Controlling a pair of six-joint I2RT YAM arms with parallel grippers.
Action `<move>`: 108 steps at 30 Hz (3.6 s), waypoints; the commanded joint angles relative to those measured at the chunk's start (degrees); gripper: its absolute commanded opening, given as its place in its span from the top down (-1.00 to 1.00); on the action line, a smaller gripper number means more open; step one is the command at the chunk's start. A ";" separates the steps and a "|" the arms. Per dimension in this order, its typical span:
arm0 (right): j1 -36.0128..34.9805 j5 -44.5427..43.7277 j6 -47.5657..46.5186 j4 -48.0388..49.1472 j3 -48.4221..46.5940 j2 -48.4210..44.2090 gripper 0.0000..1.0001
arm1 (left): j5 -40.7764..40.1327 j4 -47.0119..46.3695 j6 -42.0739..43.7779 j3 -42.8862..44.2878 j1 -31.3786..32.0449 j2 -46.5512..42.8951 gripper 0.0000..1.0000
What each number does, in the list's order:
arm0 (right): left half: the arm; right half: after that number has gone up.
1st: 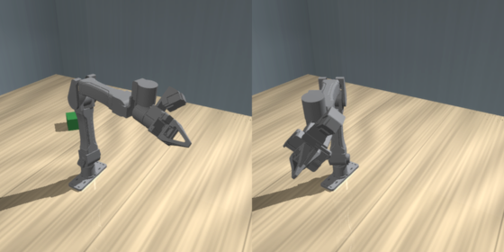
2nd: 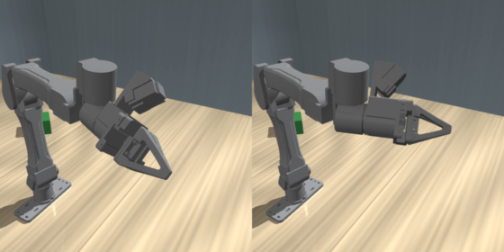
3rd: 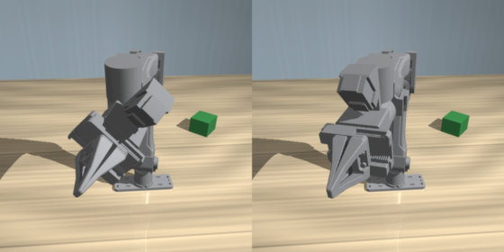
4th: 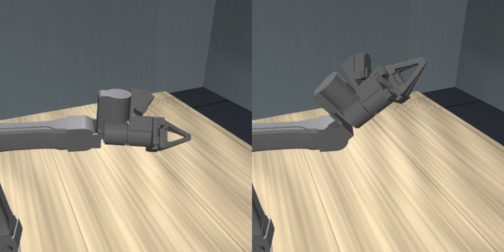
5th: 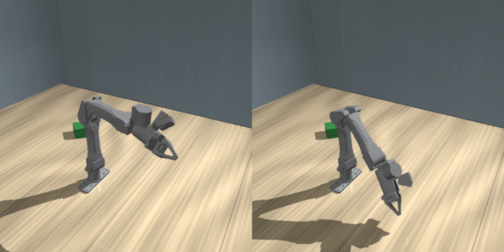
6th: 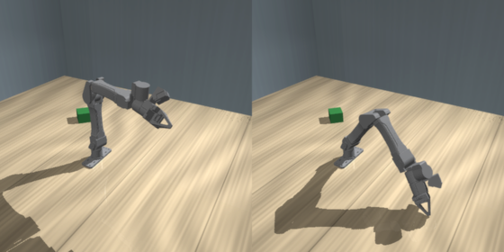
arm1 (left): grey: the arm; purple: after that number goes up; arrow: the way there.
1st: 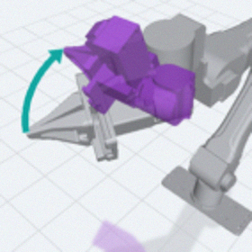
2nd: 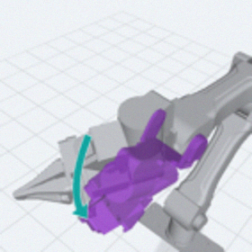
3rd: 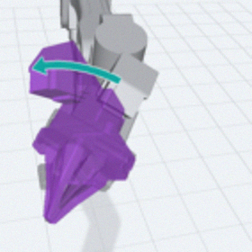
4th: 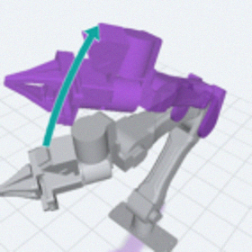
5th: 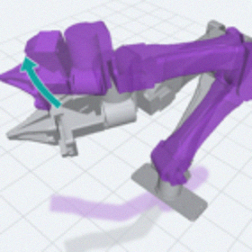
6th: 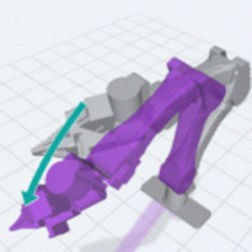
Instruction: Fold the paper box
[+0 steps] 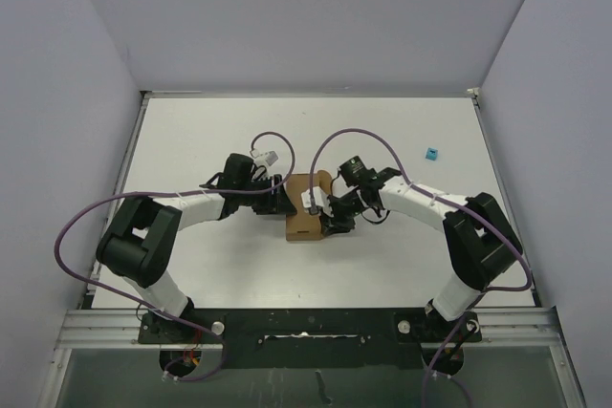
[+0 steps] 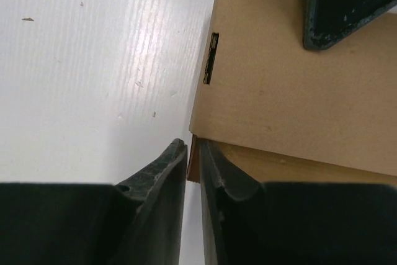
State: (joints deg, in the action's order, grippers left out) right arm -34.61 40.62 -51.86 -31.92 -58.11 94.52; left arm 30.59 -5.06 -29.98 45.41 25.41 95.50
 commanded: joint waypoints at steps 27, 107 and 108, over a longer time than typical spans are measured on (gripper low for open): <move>20.12 -7.56 22.40 20.73 -4.23 3.21 1.00 | -10.10 -2.31 14.82 2.14 6.23 -17.23 -0.09; 11.44 18.54 -43.98 -12.02 3.23 -13.95 -0.74 | -12.33 -38.24 32.10 -35.33 15.16 -48.50 -0.11; 11.28 17.59 -43.20 -10.85 3.77 -13.63 -0.71 | -13.52 -36.73 33.20 -36.25 17.11 -50.38 -0.11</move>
State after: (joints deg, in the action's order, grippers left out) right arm -22.46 56.23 -87.85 -45.17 -52.66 78.50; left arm 19.68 -26.30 -8.25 17.34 36.97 51.31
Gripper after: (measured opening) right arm 0.885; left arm 0.546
